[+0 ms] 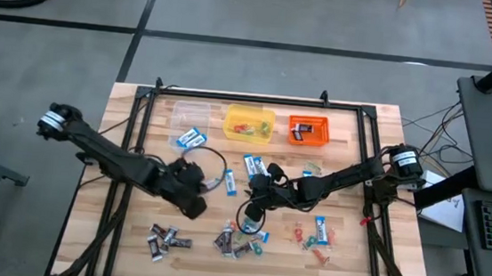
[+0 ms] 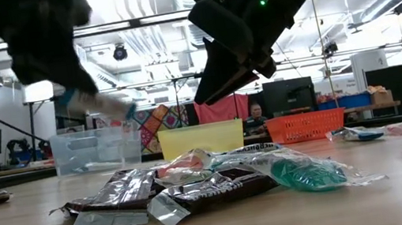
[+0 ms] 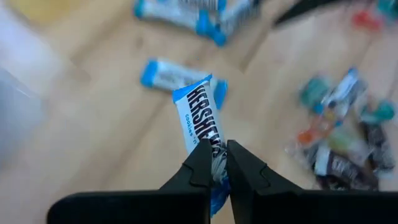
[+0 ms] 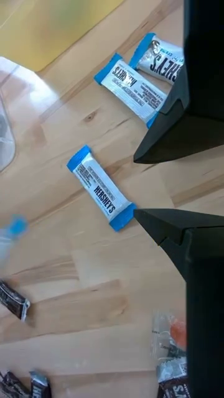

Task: Sort candy
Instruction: Put the white chocolate into the transparent bin, then put the black chocolate into the orange bin

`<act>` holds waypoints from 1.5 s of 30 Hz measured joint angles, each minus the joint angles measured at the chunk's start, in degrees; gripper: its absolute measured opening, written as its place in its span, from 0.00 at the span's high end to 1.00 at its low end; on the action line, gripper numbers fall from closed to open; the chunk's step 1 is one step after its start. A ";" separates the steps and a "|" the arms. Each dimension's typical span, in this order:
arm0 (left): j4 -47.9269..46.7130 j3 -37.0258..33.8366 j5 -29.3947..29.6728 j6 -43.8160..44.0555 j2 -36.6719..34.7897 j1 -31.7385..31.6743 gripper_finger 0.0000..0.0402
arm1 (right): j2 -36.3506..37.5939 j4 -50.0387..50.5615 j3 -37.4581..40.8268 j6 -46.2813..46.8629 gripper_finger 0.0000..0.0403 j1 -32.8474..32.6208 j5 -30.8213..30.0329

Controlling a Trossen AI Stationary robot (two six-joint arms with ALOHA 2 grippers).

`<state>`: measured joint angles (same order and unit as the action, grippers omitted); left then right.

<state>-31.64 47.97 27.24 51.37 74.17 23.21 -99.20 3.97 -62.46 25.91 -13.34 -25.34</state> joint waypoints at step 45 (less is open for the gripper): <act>-11.28 -1.95 -7.05 -32.46 -5.53 -47.44 0.72 | -0.07 -3.85 0.02 0.68 0.71 0.63 0.38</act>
<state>-42.92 46.02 20.18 18.92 68.64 -24.22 -99.26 0.12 -62.43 26.59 -12.71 -24.96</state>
